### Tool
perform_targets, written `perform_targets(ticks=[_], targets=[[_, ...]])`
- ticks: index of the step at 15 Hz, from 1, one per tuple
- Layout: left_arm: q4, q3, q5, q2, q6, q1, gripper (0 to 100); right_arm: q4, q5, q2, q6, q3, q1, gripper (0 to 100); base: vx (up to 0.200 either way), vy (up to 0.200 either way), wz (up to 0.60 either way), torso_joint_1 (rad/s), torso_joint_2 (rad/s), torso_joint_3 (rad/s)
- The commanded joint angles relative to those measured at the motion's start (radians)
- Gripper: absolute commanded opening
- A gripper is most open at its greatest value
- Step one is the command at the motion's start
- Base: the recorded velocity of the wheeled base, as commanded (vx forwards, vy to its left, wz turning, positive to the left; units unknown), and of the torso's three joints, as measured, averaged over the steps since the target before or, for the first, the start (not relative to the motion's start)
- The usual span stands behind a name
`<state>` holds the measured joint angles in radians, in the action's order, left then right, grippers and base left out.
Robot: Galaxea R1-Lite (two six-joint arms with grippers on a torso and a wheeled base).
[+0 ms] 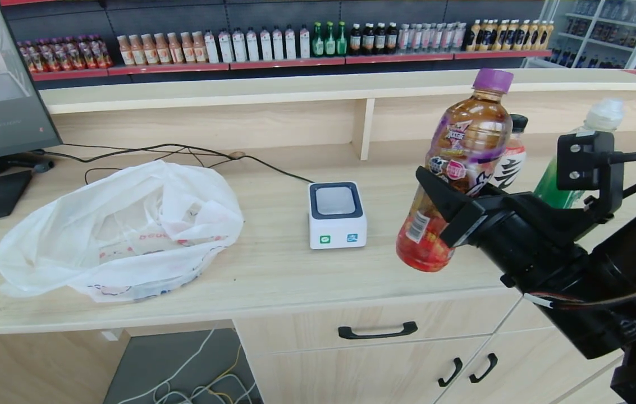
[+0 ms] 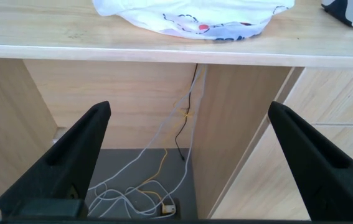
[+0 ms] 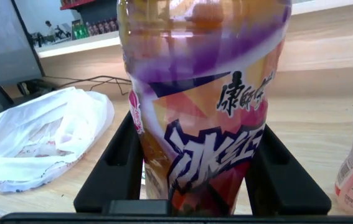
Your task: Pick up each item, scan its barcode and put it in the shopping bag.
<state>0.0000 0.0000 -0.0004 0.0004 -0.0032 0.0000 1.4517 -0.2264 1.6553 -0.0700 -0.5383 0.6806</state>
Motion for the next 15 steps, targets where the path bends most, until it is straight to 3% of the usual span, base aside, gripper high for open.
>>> perform_targets(ticks=[1, 6, 9, 12, 15], targets=[[0.0, 0.0, 0.0, 0.0, 0.0, 0.0, 100, -0.002, 0.002, -0.003, 0.001, 0.003, 0.002, 0, 0.0, 0.2, 0.0, 0.012, 0.01, -0.002], [0.0, 0.0, 0.0, 0.0, 0.002, 0.0, 100, 0.004, 0.004, -0.008, -0.039, 0.012, 0.008, 0, 0.0, 0.2, 0.0, 0.003, 0.0, 0.002], [0.0, 0.0, 0.0, 0.0, 0.002, 0.0, 100, 0.024, 0.002, -0.009, -0.017, 0.029, 0.008, 0, 0.0, 0.0, 0.0, 0.0, 0.0, 0.0], [0.0, 0.0, 0.0, 0.0, 0.002, 0.0, 100, 0.047, 0.01, -0.052, 0.004, 0.127, 0.008, 0, 0.0, 0.0, 0.0, 0.0, 0.0, 0.0], [0.0, 0.0, 0.0, 0.0, 0.002, 0.0, 100, 0.041, 0.09, -0.114, 0.01, 0.161, 0.005, 0, 0.0, 0.0, 0.0, 0.0, 0.0, 0.0]])
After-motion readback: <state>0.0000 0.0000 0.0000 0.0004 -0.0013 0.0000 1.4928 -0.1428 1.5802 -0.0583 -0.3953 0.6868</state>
